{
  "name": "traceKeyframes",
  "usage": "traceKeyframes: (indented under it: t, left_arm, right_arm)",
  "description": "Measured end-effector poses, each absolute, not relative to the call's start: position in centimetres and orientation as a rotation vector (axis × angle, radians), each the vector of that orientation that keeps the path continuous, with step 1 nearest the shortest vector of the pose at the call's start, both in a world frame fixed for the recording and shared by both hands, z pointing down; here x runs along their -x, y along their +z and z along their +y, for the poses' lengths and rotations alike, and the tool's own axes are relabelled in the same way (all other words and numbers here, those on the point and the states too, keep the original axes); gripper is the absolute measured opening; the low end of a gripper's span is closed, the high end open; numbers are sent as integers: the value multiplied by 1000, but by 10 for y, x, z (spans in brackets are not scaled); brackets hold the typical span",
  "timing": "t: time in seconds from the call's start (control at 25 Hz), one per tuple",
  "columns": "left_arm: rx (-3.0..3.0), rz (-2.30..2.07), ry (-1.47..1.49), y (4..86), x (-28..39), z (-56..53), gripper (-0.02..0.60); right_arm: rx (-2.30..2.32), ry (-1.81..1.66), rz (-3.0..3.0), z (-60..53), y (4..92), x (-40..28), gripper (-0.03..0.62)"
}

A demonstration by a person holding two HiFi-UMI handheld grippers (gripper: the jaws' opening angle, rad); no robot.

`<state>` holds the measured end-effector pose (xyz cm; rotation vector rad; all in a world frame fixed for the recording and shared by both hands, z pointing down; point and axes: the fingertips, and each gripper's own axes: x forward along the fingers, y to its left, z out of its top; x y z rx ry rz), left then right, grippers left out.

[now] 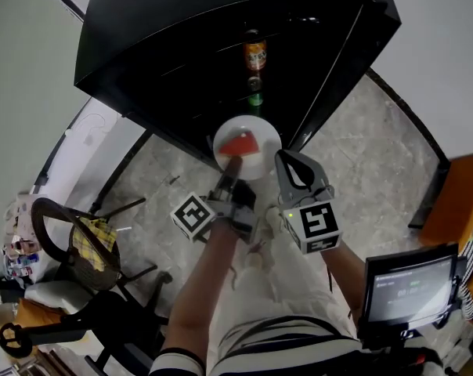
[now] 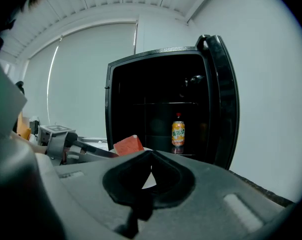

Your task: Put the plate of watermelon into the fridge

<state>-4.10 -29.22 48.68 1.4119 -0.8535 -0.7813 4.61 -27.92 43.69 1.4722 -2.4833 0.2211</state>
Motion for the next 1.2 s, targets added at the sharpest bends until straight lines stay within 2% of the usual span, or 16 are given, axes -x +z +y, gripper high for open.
traceKeyframes:
  t: [1.2]
  left_arm:
    - [-1350,-919,-1058,513,52,-402,21]
  right_arm:
    - [-1548,250,-2508,-365,487,-46,-3]
